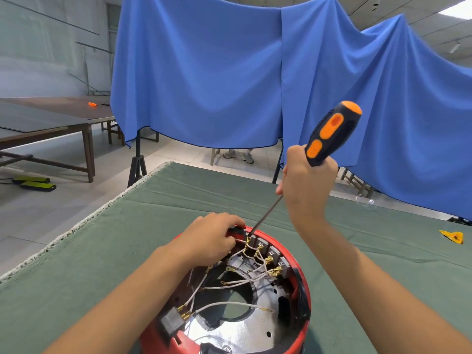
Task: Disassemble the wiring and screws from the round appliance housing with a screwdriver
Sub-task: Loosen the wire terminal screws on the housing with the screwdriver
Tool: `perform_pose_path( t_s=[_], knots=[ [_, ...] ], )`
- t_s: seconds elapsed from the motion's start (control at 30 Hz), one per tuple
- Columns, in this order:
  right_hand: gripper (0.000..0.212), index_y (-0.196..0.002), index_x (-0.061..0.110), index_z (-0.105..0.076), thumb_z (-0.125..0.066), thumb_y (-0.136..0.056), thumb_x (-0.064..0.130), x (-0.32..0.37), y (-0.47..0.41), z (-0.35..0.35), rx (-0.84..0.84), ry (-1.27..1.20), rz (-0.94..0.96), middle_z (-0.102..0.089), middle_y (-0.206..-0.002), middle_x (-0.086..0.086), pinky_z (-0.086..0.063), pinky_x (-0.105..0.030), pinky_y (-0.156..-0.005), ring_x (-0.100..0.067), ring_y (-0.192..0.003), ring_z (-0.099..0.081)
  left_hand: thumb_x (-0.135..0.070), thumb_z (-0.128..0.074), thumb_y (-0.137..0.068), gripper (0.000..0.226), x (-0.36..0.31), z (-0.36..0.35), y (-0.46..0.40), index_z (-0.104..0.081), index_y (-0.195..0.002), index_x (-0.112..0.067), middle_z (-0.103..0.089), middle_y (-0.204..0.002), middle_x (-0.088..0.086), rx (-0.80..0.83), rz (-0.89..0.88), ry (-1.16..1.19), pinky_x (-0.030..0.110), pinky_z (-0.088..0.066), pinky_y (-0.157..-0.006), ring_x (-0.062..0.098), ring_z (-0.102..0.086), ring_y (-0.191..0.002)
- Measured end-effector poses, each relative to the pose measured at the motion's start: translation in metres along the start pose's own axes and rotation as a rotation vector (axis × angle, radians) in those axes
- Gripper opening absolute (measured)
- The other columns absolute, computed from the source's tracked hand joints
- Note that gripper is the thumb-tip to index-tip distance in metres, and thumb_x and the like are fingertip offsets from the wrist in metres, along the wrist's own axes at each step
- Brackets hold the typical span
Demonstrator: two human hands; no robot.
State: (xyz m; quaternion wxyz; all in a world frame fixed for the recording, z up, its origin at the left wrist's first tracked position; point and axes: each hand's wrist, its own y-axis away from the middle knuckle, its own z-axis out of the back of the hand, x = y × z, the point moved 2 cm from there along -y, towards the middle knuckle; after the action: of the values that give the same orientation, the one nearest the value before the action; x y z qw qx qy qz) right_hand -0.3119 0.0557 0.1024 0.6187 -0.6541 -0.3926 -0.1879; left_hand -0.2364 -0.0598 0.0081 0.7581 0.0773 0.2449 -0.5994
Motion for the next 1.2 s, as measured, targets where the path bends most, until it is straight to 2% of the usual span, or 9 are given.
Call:
perform_pose_path(
  t_s=[0.07,0.17,0.33,0.43,0.6,0.73,0.93,1.1,1.2],
  knots=[
    [0.031,-0.058,-0.009,-0.036,-0.05,-0.071,0.014,-0.006,-0.011,0.001,-0.024,0.025,-0.056,-0.032,-0.053,-0.014,-0.03,-0.021,-0.033,-0.023,-0.038,-0.032,-0.015,-0.047,-0.09,0.045,0.0,0.0,0.0,-0.05,-0.132,-0.03,-0.055,-0.132,-0.007,-0.004,-0.004,0.001,0.037,-0.035,-0.105,0.015,-0.047,-0.122],
    [0.022,-0.057,0.007,-0.04,-0.051,-0.077,0.011,-0.014,-0.023,-0.001,-0.055,0.049,-0.112,-0.031,-0.055,-0.011,-0.031,-0.019,-0.034,-0.024,-0.045,-0.029,-0.015,-0.046,-0.091,0.045,0.0,0.0,0.0,-0.05,-0.133,-0.03,-0.054,-0.133,-0.007,-0.006,-0.003,0.007,0.037,-0.034,-0.105,0.015,-0.046,-0.123],
    [0.032,-0.056,0.016,-0.028,-0.051,-0.077,0.011,-0.027,-0.036,-0.011,-0.092,0.081,-0.2,-0.024,-0.047,0.0,-0.03,-0.03,-0.044,-0.019,-0.044,-0.023,-0.015,-0.046,-0.091,0.045,0.001,0.0,0.0,-0.048,-0.134,-0.029,-0.053,-0.135,-0.006,0.001,-0.001,0.002,0.038,-0.034,-0.106,0.016,-0.045,-0.124],
    [0.032,-0.054,0.016,-0.029,-0.051,-0.077,0.014,-0.036,-0.044,-0.008,-0.151,0.109,-0.259,-0.028,-0.039,0.007,-0.029,-0.02,-0.037,-0.018,-0.04,-0.027,-0.015,-0.046,-0.091,0.045,0.0,0.0,0.0,-0.049,-0.134,-0.029,-0.053,-0.134,-0.005,-0.001,-0.003,-0.001,0.037,-0.035,-0.105,0.016,-0.045,-0.124],
    [0.023,-0.059,0.013,-0.039,-0.053,-0.077,0.015,-0.047,-0.047,0.013,-0.275,0.072,-0.368,-0.037,-0.053,-0.004,-0.032,-0.016,-0.032,-0.025,-0.047,-0.039,-0.015,-0.046,-0.091,0.045,0.0,0.0,0.0,-0.049,-0.134,-0.029,-0.054,-0.133,-0.005,0.002,0.001,-0.002,0.038,-0.035,-0.105,0.017,-0.047,-0.123],
    [0.022,-0.053,0.012,-0.041,-0.053,-0.07,0.018,-0.037,-0.031,0.023,-0.243,-0.029,-0.276,-0.037,-0.04,0.001,-0.03,-0.017,-0.035,-0.019,-0.03,-0.036,-0.014,-0.046,-0.091,0.045,-0.001,0.0,0.001,-0.05,-0.133,-0.029,-0.055,-0.132,-0.006,0.006,0.003,0.006,0.038,-0.036,-0.104,0.016,-0.048,-0.121],
    [0.026,-0.052,0.002,-0.042,-0.053,-0.072,0.015,-0.011,0.0,0.02,-0.104,-0.086,-0.027,-0.037,-0.036,0.002,-0.033,-0.019,-0.035,-0.02,-0.027,-0.041,-0.014,-0.046,-0.09,0.046,-0.002,0.001,0.002,-0.049,-0.134,-0.029,-0.055,-0.133,-0.005,0.009,0.003,-0.002,0.038,-0.035,-0.105,0.016,-0.047,-0.122],
    [0.034,-0.055,-0.008,-0.035,-0.054,-0.074,0.011,0.003,0.015,0.012,-0.025,-0.05,0.066,-0.029,-0.044,-0.027,-0.033,-0.019,-0.035,-0.021,-0.028,-0.041,-0.014,-0.046,-0.09,0.046,-0.002,0.001,0.002,-0.049,-0.133,-0.03,-0.054,-0.134,-0.006,0.005,0.004,-0.012,0.037,-0.035,-0.105,0.016,-0.047,-0.123],
    [0.034,-0.055,-0.009,-0.033,-0.054,-0.074,0.01,0.006,0.018,0.01,0.012,-0.013,0.104,-0.03,-0.047,-0.032,-0.032,-0.026,-0.033,-0.025,-0.029,-0.041,-0.015,-0.046,-0.09,0.046,-0.002,0.001,0.001,-0.049,-0.133,-0.03,-0.054,-0.134,-0.006,0.004,0.0,-0.009,0.037,-0.035,-0.105,0.016,-0.047,-0.123]
  ],
)
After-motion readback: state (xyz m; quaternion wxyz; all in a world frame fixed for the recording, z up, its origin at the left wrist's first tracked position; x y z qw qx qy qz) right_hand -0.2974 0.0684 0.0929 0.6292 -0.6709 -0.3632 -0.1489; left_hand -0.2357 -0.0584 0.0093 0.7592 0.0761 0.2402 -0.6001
